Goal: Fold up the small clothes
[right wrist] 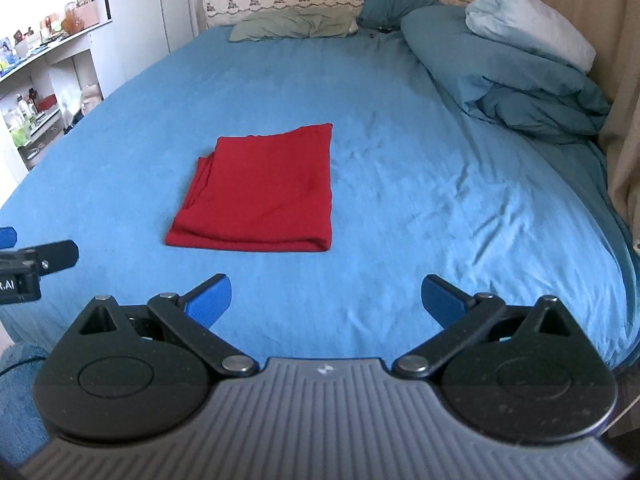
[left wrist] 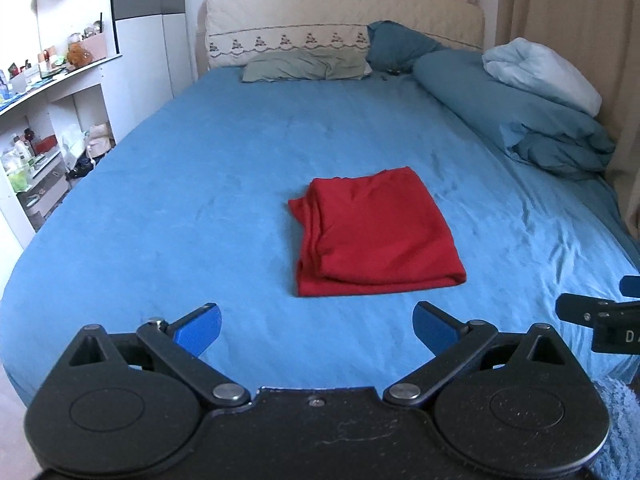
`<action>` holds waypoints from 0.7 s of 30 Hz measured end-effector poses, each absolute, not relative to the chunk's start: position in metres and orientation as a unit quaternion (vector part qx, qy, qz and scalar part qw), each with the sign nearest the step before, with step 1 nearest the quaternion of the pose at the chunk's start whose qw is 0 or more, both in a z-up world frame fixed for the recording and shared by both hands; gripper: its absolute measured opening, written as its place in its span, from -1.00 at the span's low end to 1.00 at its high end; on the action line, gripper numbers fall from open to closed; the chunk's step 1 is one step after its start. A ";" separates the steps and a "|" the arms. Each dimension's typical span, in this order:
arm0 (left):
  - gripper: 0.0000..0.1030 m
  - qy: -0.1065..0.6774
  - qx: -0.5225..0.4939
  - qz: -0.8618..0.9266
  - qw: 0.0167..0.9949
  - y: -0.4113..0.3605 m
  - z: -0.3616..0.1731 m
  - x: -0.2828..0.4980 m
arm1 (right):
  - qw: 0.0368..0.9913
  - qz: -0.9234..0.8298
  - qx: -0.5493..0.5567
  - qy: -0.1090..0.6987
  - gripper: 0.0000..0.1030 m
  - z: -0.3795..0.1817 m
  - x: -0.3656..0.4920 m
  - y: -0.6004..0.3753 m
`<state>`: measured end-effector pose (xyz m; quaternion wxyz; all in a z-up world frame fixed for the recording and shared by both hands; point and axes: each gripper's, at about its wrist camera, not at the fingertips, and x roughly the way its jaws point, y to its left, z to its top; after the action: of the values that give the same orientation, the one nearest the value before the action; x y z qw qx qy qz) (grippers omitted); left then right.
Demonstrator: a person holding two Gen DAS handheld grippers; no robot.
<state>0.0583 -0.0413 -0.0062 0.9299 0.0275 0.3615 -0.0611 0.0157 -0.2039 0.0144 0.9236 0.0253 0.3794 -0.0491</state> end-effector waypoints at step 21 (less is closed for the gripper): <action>1.00 0.356 0.032 -0.052 0.932 -0.052 -0.006 0.055 | 0.923 -0.057 0.028 0.379 1.00 0.016 0.018 -0.208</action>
<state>0.0553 -0.0520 -0.0055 0.9324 0.0315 0.3563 -0.0519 0.0178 -0.2081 0.0164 0.9232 0.0280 0.3791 -0.0568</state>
